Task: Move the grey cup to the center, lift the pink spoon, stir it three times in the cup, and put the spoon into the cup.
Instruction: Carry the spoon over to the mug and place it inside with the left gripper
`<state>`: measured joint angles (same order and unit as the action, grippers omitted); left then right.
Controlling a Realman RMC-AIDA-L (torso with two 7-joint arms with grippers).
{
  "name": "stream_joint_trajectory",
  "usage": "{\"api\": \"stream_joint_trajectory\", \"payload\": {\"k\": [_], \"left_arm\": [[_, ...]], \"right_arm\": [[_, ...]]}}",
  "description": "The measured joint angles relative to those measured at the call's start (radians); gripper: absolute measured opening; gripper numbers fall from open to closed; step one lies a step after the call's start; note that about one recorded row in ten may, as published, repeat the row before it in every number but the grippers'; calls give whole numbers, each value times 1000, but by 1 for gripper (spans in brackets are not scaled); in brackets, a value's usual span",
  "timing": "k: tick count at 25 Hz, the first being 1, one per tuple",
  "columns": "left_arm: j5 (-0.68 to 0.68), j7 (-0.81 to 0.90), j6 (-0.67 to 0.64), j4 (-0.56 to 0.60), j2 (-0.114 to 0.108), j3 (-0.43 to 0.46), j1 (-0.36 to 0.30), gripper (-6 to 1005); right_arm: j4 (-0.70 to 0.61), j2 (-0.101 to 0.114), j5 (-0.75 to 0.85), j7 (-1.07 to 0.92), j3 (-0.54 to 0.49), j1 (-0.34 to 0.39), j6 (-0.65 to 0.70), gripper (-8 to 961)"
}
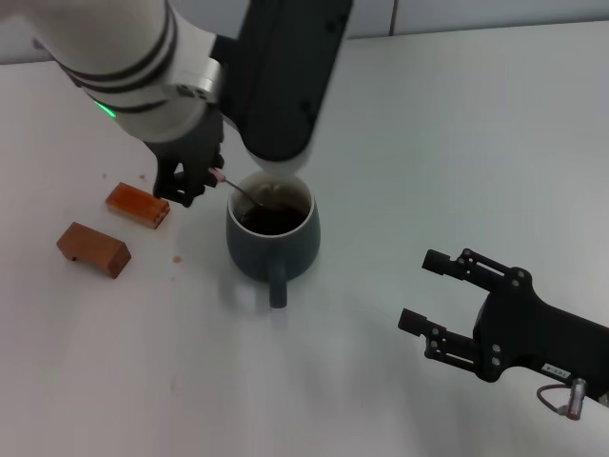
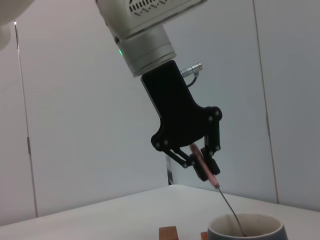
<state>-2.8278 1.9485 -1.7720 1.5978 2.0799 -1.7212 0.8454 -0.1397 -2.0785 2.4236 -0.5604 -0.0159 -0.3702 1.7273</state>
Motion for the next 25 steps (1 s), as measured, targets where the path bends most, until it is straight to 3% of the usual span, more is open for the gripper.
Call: {"api": "stream_joint_trajectory", "payload": {"k": [9, 25], "left_arm": [[-21, 44, 12, 36, 0, -136, -5, 124], [-56, 40, -32, 47, 0, -143, -21, 124]], "right_arm": [[3, 0, 0, 0, 1, -3, 0, 757], [0, -2, 2, -2, 2, -7, 7, 757]]}}
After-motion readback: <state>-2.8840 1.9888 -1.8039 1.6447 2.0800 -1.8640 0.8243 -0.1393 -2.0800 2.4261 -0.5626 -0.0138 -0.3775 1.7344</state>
